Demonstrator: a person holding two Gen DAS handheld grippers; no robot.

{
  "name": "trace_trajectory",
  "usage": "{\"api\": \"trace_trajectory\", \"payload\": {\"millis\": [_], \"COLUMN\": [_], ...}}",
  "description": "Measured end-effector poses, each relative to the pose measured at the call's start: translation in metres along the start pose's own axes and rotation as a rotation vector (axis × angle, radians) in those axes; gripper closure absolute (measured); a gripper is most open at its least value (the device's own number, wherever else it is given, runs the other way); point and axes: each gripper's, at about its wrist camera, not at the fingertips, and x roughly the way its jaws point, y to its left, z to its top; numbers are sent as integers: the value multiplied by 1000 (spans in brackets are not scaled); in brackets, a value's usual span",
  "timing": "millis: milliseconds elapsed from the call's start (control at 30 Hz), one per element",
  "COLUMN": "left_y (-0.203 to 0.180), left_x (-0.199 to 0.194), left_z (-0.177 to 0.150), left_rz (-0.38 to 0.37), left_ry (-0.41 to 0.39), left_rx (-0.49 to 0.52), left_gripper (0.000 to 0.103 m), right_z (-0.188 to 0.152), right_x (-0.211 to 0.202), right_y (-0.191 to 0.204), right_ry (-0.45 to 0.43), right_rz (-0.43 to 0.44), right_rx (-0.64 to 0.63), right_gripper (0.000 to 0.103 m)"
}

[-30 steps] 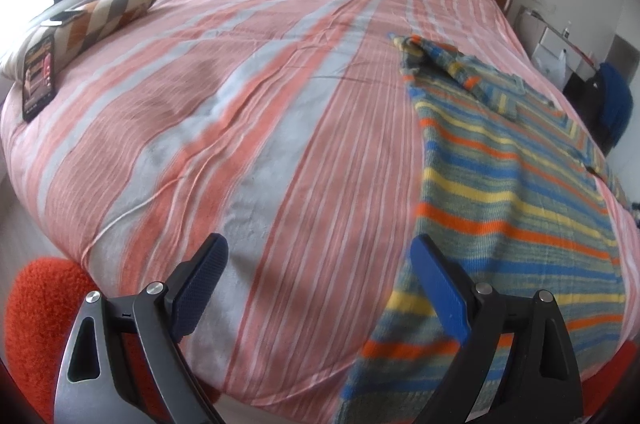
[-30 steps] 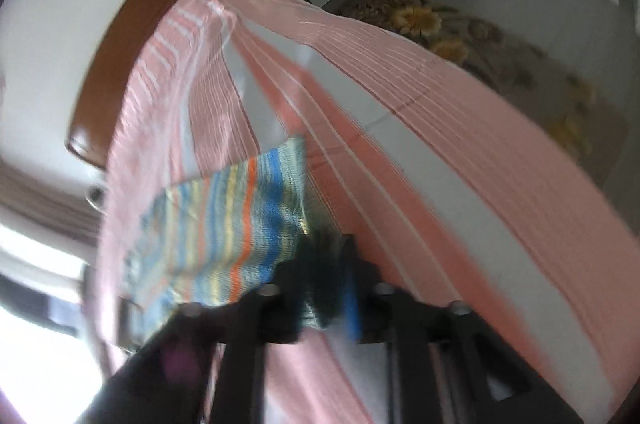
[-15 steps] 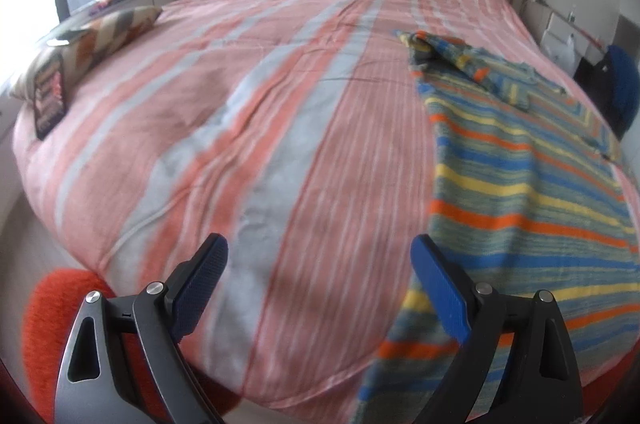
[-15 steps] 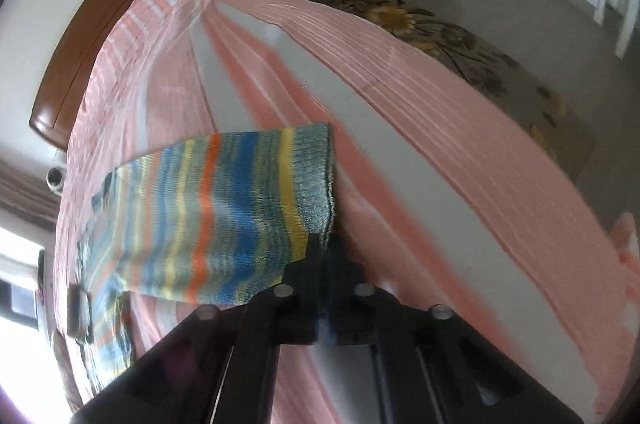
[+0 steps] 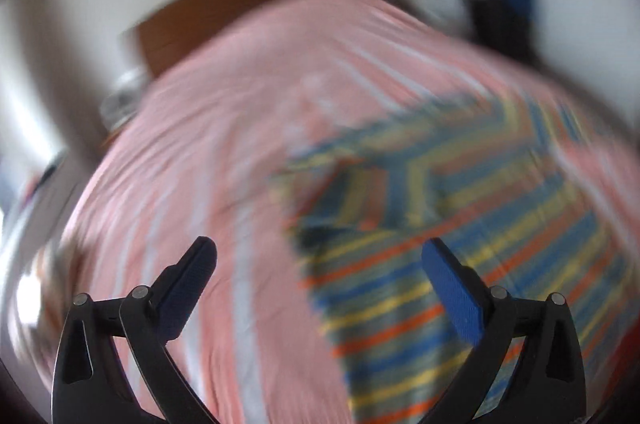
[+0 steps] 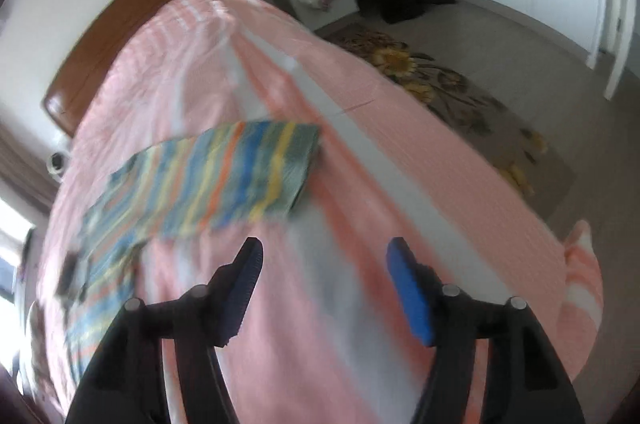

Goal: Fold small clothes

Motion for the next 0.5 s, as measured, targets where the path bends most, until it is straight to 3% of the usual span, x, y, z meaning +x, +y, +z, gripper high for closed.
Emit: {"api": "trace_trajectory", "payload": {"millis": [100, 200, 367, 433, 500], "left_y": [-29, -41, -57, -68, -71], "left_x": [48, 89, 120, 134, 147], "left_z": [15, 26, 29, 26, 21], "left_rz": [-16, -76, -155, -176, -240], "left_ry": [67, 139, 209, 258, 313], "left_rx": [180, 230, 309, 363, 353], "left_gripper": [1, 2, 3, 11, 29], "right_z": [-36, -68, -117, -125, -127], "right_x": [-15, -21, -16, -12, -10], "right_y": [20, 41, 68, 78, 85], "right_ry": [-1, -2, -14, -18, -23], "right_rz": [74, 118, 144, 136, 121], "right_rx": [-45, -98, -168, -211, -258], "right_gripper": [39, 39, 34, 30, 29]}}
